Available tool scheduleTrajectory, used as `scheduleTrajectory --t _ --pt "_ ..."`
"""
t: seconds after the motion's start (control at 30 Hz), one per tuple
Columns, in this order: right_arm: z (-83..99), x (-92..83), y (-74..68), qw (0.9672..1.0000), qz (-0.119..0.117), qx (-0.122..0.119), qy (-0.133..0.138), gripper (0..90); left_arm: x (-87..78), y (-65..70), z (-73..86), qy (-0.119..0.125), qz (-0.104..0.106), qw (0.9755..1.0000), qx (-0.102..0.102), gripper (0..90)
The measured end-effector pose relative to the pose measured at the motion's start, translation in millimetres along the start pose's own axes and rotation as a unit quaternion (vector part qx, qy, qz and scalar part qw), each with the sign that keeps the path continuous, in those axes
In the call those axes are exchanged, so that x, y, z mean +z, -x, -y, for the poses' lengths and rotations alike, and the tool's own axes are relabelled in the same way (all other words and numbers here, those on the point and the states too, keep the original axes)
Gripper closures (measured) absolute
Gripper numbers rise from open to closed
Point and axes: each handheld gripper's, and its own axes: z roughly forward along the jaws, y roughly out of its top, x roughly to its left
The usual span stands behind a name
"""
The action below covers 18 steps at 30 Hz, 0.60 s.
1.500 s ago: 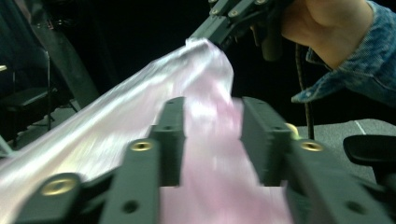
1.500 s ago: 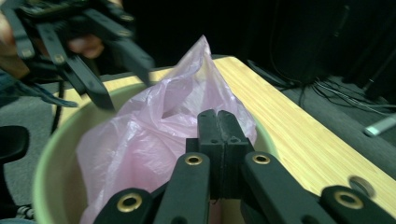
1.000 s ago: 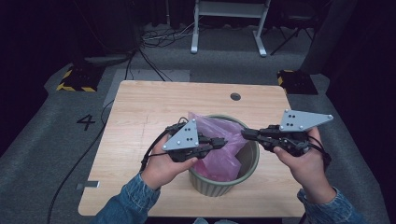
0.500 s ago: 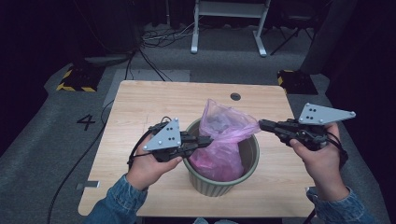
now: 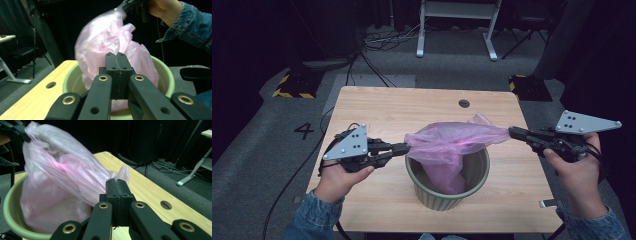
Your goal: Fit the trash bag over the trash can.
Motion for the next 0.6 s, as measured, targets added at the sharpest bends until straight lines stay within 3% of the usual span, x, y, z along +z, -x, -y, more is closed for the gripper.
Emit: scheduleTrajectory --t 0.23,0.47,0.6 --pt "6.8 -11.0 6.0 0.9999 0.008 0.008 -0.007 90.0 -27.2 -3.8 9.1 -0.001 -0.006 1.0000 -0.005 90.0" --pt "18.5 -19.7 6.7 0.9995 0.018 0.008 -0.025 90.0 -42.9 -6.1 24.3 -0.012 -0.009 0.9997 -0.019 90.0" --pt "24.3 -21.9 10.3 0.9995 0.012 0.019 -0.023 90.0 -44.7 -7.7 33.1 -0.016 -0.006 0.9995 -0.028 90.0"
